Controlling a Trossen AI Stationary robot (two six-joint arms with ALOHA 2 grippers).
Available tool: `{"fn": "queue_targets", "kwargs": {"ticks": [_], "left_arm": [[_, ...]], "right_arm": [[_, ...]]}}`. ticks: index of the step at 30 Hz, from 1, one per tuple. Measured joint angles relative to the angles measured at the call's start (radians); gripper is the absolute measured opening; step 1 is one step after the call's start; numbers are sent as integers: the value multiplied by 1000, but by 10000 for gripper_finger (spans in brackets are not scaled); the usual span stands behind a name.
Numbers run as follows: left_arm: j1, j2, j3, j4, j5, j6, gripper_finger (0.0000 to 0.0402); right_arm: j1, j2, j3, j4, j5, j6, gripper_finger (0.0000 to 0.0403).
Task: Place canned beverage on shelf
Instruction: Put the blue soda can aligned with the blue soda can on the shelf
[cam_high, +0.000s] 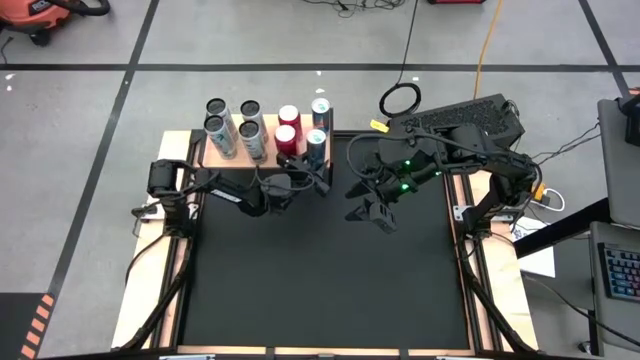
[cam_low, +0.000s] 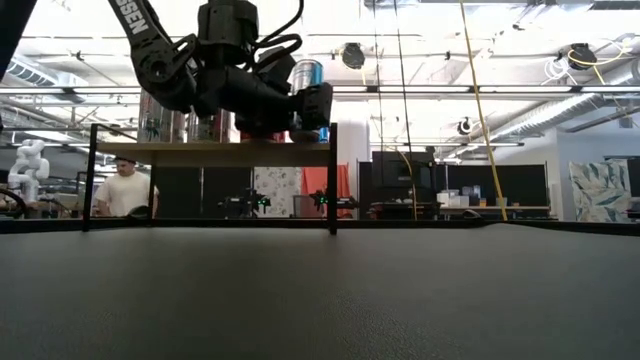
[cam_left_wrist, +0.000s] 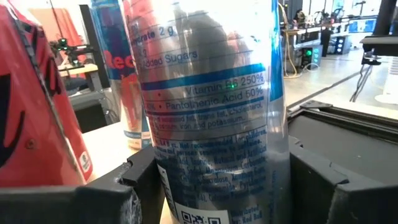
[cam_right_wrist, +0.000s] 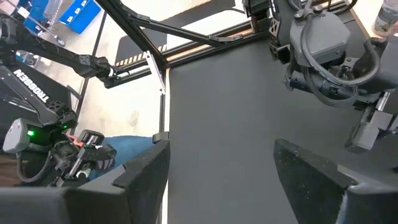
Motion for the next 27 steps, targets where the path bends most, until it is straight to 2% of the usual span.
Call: {"fn": "queue_targets", "kwargs": {"ticks": [7,27], "left_arm": [[23,0,0,-3,19,-51,249],[33,-2,2,-32,41,-51,251]], "right_arm": [[0,0,0,6,0,0,270],[0,0,0,6,-3,-7,270]]}}
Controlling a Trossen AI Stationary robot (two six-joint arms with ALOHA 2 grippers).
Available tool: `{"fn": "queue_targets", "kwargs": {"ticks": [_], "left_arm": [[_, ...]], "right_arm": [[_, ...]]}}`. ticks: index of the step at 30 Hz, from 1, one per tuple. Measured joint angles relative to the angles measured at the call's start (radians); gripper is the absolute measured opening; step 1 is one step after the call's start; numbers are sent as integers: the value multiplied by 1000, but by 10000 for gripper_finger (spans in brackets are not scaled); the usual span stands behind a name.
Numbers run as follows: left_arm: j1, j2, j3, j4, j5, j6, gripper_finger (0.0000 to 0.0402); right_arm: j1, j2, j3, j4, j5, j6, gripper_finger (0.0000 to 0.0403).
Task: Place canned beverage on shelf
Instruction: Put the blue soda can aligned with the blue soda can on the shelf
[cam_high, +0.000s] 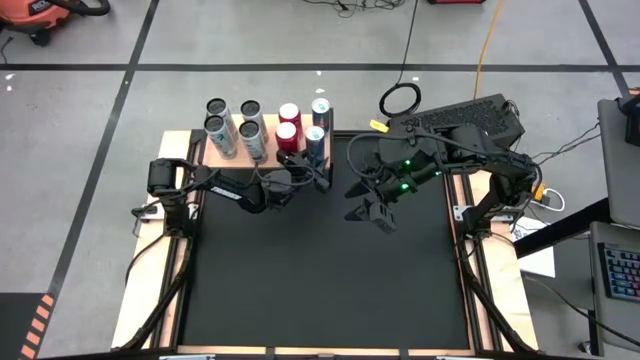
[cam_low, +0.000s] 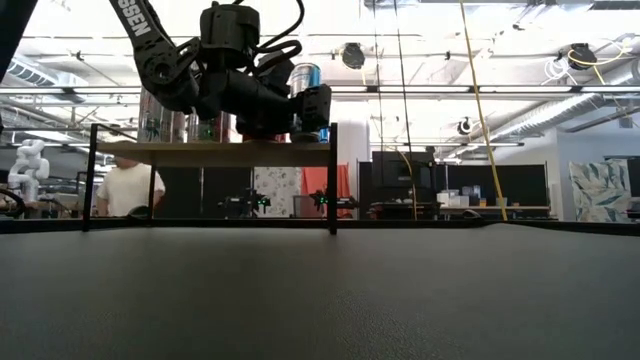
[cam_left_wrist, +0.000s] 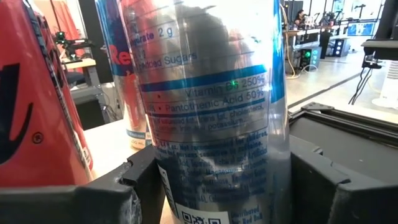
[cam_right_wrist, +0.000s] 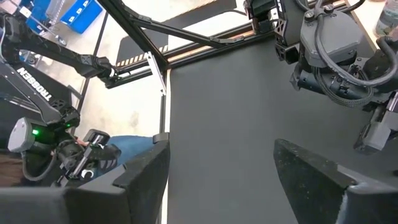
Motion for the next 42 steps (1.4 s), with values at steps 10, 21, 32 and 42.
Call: {"fn": "queue_targets", "kwargs": {"ticks": [10,21,32,42], "left_arm": [[0,1,0,-5,8,-1,293],[16,2,24,-4,6,-1,295],[46,2,102,-92,4,26,295],[41,2,103,-52,4,31,295]], "right_arm": [[0,0,0,0,1,-8,270],[0,0,0,0,2,-7,270],[0,0,0,-1,2,-7,270],[0,0,0,-1,2,-8,270]]}}
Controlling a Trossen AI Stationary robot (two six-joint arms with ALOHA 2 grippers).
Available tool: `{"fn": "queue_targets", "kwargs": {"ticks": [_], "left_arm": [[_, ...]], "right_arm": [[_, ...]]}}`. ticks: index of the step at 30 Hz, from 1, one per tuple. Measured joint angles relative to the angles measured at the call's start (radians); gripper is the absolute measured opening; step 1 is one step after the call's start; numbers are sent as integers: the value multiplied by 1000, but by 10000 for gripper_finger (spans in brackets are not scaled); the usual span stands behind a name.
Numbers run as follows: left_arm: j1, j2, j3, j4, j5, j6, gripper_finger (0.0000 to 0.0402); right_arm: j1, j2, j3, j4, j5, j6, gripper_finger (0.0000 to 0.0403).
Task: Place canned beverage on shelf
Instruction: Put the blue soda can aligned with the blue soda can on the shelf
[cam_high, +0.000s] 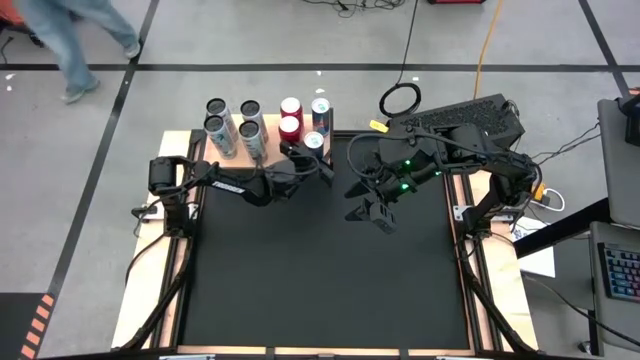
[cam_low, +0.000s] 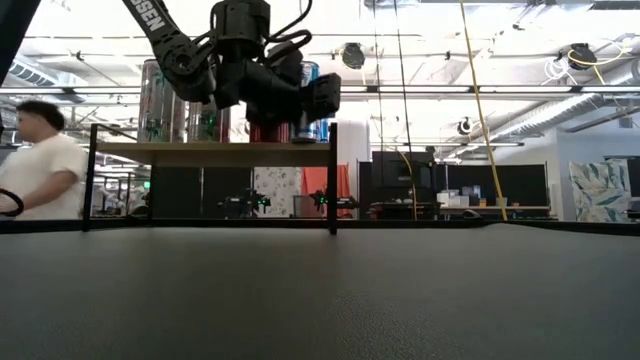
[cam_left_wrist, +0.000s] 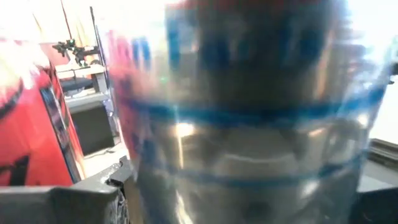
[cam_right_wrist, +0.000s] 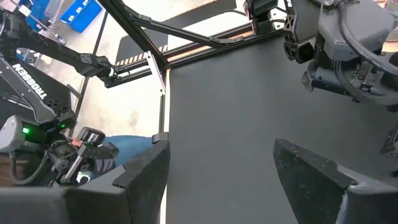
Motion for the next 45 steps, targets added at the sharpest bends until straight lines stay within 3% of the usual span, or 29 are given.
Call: {"fn": "queue_targets", "kwargs": {"ticks": [14,24,31,45], "left_arm": [[26,0,0,6,3,23,295],[-1,0,11,64,82,33,295],[-15,0,75,16,78,109,295],[20,0,79,5,70,109,295]], "right_arm": [[0,14,0,0,-2,-8,270],[0,14,0,-1,-2,-11,270],[1,14,0,-9,-2,-11,270],[73,14,0,-15,-3,-11,270]]}}
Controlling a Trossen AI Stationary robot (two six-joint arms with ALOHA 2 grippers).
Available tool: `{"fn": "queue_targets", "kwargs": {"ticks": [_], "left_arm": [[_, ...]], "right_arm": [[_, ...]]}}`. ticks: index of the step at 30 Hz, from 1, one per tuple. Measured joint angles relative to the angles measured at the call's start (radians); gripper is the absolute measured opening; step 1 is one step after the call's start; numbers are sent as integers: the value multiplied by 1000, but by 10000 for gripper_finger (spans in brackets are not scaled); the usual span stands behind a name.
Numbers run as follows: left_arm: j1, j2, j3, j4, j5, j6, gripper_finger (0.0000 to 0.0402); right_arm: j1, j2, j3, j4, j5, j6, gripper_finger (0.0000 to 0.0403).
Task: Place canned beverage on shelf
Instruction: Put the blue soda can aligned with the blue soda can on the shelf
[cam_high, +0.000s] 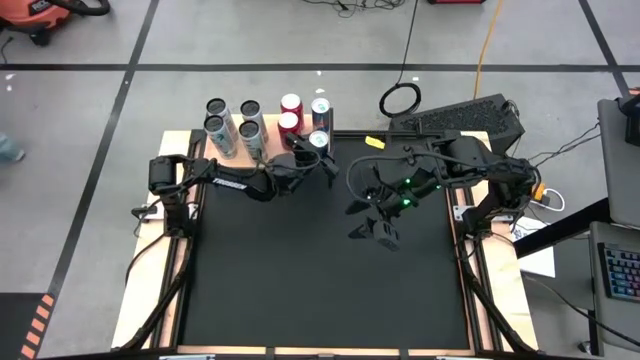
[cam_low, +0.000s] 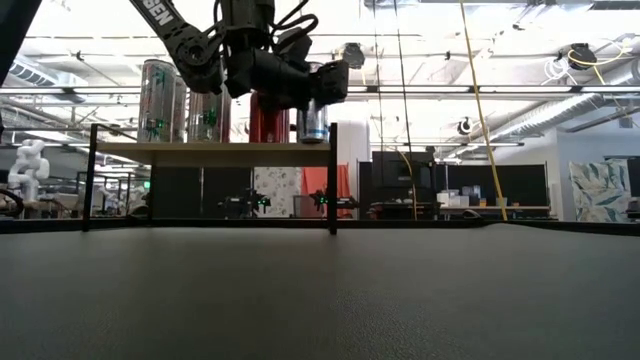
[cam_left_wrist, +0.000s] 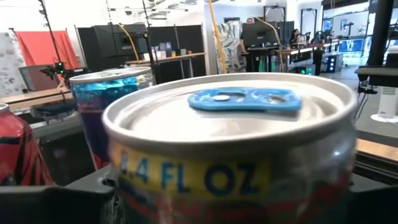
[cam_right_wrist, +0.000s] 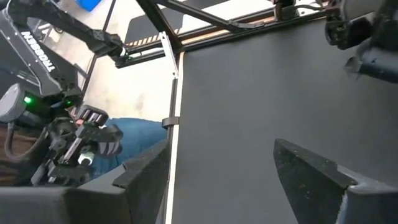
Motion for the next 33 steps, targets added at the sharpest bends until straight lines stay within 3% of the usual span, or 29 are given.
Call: {"fn": "queue_targets", "kwargs": {"ticks": [14,33], "left_arm": [[-1,-2,0,77,18,49,295],[-32,-53,70,48,11,159,295]], "right_arm": [[18,0,0,0,0,-4,270],[18,0,0,0,3,-65,270]]}}
